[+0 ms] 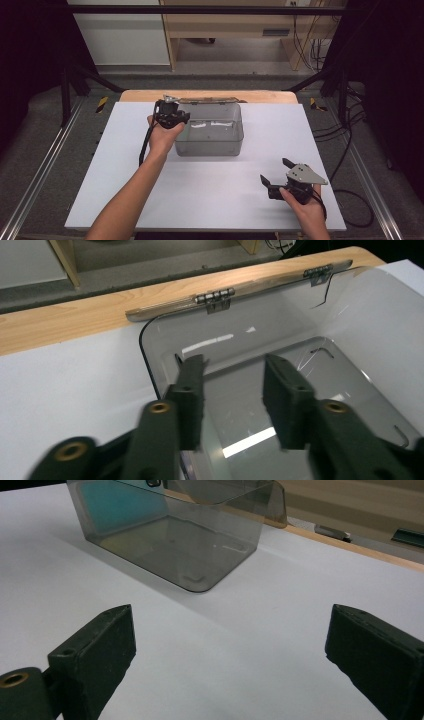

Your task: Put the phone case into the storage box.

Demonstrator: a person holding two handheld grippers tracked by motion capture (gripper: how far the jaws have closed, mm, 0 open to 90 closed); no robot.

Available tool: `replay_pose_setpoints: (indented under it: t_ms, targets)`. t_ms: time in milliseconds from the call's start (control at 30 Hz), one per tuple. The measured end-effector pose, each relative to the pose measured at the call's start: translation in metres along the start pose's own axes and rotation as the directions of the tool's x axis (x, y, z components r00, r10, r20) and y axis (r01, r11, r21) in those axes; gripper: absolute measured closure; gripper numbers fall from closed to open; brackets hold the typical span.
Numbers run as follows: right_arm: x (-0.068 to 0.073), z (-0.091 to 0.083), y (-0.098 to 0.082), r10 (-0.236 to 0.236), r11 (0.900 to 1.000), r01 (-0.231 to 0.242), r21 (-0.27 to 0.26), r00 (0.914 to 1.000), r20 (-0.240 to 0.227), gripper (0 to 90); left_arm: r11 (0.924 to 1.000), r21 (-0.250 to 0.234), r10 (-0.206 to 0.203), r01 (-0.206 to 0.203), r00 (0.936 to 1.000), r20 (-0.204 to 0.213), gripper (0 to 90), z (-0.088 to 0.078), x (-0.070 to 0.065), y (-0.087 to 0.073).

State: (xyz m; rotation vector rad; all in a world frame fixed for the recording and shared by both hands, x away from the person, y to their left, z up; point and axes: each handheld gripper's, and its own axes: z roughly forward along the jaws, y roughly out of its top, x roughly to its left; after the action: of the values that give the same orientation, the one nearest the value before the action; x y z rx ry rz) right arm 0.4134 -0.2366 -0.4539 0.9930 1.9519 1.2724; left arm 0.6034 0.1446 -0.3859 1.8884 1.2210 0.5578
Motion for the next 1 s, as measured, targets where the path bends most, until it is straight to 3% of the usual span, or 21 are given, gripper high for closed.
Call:
replay_pose_setpoints:
  t_ms: [300,467,767,900,1000]
  targets:
    - [0.000,0.000,0.001,-0.003,1.000,0.003,-0.001,1.0000,0.003,6.4,0.9987,-0.052,0.006,-0.006,1.0000,0.004,23.7,-0.003,-0.003,0.000]
    - [0.002,-0.002,0.002,-0.019,1.000,0.019,0.000,0.9998,0.011,6.4,0.9946,-0.103,-0.008,0.009,0.9999,0.012,11.1,-0.013,-0.003,-0.003]
    - [0.000,0.000,0.002,-0.001,1.000,0.001,-0.001,0.9999,0.015,5.9,0.9827,-0.185,0.012,-0.004,0.9989,0.045,5.8,-0.040,0.004,-0.006]
    - [-0.003,-0.002,0.001,0.021,1.000,-0.021,-0.010,0.9996,0.017,5.6,0.9763,-0.214,0.036,-0.028,0.9986,0.038,5.8,-0.052,0.010,-0.007]
    - [-0.004,-0.002,0.000,0.031,0.999,-0.031,-0.012,0.9994,0.015,5.5,0.9691,-0.246,0.033,-0.023,0.9987,0.038,5.8,-0.061,0.015,-0.011]
